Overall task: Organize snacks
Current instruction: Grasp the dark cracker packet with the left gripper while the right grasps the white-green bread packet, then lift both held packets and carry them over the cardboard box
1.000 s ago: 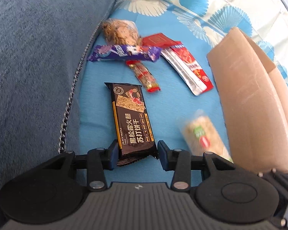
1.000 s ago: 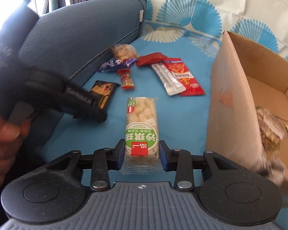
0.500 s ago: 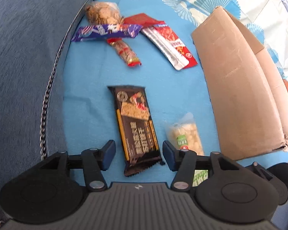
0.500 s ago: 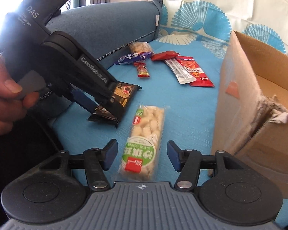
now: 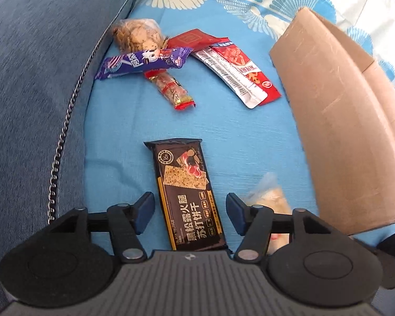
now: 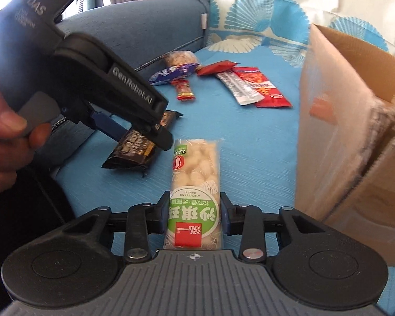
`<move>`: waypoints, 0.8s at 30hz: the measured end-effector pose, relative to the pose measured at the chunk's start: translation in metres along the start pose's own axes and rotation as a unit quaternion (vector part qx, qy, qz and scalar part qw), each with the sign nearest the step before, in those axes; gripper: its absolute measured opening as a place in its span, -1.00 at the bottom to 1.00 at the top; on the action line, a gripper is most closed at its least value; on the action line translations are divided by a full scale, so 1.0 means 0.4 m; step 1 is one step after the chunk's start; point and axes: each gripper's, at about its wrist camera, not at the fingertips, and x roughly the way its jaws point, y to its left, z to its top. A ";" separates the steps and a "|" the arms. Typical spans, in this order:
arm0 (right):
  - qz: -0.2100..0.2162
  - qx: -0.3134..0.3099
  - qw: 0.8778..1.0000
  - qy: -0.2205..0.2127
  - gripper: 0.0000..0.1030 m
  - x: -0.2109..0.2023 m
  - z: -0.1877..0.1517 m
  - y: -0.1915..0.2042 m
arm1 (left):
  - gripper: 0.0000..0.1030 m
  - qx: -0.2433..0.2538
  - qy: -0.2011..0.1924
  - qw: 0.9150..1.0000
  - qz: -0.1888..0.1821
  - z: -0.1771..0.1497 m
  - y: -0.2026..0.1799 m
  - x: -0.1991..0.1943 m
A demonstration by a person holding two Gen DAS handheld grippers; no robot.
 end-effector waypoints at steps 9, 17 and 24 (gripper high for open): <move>0.002 0.008 1.000 0.016 -0.26 -0.013 -0.009 -0.007 | -0.19 0.003 -0.024 1.000 0.017 -0.018 0.002 -0.026; -0.004 0.009 1.000 0.021 -0.18 -0.010 -0.010 -0.010 | -0.18 0.003 0.011 1.000 -0.001 -0.013 0.002 -0.012; -0.003 0.017 1.000 0.012 -0.14 -0.013 -0.009 -0.013 | -0.10 0.018 0.005 1.000 0.010 -0.016 -0.014 -0.005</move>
